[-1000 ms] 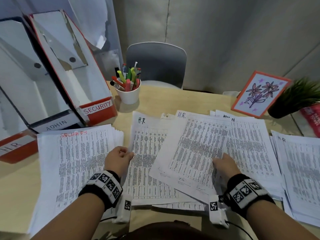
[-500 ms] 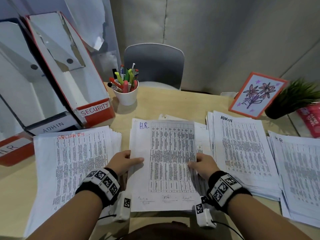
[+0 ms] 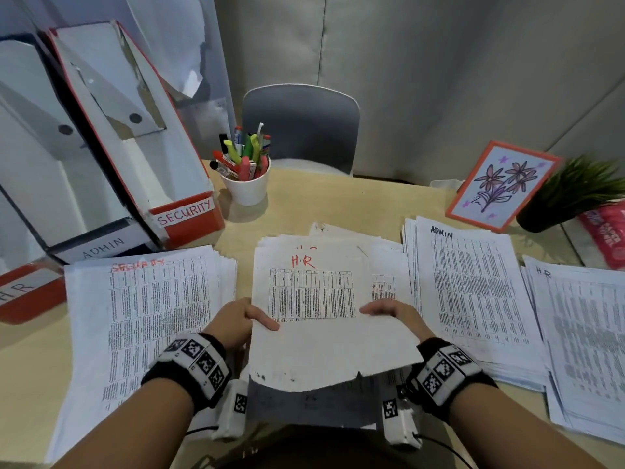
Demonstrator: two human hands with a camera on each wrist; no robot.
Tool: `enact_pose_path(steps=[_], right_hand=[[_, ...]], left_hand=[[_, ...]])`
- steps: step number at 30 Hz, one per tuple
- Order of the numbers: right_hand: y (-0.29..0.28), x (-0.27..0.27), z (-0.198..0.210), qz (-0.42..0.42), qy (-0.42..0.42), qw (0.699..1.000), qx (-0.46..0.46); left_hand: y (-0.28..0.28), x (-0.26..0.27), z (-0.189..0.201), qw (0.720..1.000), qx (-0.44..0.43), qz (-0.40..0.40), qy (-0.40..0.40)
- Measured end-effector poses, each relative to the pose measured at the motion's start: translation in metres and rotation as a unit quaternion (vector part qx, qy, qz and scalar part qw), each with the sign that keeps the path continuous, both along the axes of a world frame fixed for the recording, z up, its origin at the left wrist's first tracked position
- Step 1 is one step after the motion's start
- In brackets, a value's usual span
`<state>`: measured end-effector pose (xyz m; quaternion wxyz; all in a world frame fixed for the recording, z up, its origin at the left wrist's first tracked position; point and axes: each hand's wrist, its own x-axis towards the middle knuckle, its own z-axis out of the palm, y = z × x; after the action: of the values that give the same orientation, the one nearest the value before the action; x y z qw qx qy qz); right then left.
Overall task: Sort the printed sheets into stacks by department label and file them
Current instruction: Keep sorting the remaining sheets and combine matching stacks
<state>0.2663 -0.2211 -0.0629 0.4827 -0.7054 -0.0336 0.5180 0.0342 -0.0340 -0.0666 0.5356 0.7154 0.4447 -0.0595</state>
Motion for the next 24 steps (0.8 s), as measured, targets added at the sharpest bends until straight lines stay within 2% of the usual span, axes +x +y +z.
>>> enact_pose_path(steps=[3, 5, 9, 11, 17, 24], right_hand=[[-0.003, -0.003, -0.001, 0.0, -0.025, 1.0, 0.009], [-0.005, -0.006, 0.0, -0.021, -0.012, 0.999, 0.027], [-0.01, -0.009, 0.005, -0.015, -0.016, 0.998, 0.065], [-0.009, -0.008, 0.005, -0.01, -0.019, 0.997, 0.071], [-0.016, -0.002, 0.008, -0.017, 0.011, 0.998, 0.059], [-0.023, -0.003, 0.002, 0.009, -0.06, 0.997, 0.053]], left_hand=[[0.002, 0.0, 0.002, 1.0, -0.012, -0.002, -0.011], [0.001, -0.003, 0.005, 0.998, -0.041, 0.017, -0.034], [0.003, -0.008, -0.002, 0.985, -0.066, 0.142, -0.067], [0.002, -0.008, -0.004, 0.979, -0.071, 0.176, -0.08], [0.0, -0.007, -0.006, 0.977, 0.003, 0.2, -0.077], [0.002, -0.009, -0.005, 0.977, 0.022, 0.208, -0.032]])
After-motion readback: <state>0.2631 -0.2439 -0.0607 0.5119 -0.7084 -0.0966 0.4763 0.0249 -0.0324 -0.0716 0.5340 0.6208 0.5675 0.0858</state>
